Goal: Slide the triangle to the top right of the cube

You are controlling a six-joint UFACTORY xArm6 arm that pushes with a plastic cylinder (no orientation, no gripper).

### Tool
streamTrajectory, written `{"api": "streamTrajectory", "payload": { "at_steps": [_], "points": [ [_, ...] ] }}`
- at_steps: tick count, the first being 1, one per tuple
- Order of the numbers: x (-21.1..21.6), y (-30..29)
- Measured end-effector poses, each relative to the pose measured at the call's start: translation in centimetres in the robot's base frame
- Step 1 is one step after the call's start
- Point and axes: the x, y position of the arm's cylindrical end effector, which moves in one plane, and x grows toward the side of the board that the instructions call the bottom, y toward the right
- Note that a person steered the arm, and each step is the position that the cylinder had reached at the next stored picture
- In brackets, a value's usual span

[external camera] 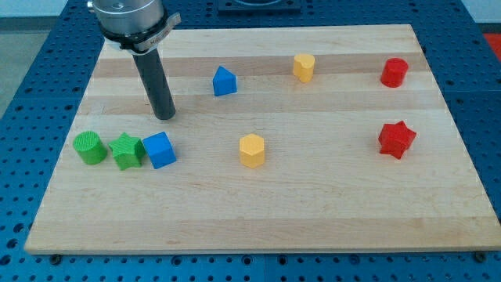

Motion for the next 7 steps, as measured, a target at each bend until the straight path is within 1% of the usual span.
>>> {"api": "streamTrajectory", "payload": {
  "at_steps": [1, 2, 3, 5, 6, 7],
  "points": [
    [-4.4, -0.3],
    [-7.1, 0.5],
    [-7.1, 6.9],
    [-7.2, 7.2],
    [-12.0, 8.3],
    [-10.7, 11.5]
  ]
}}
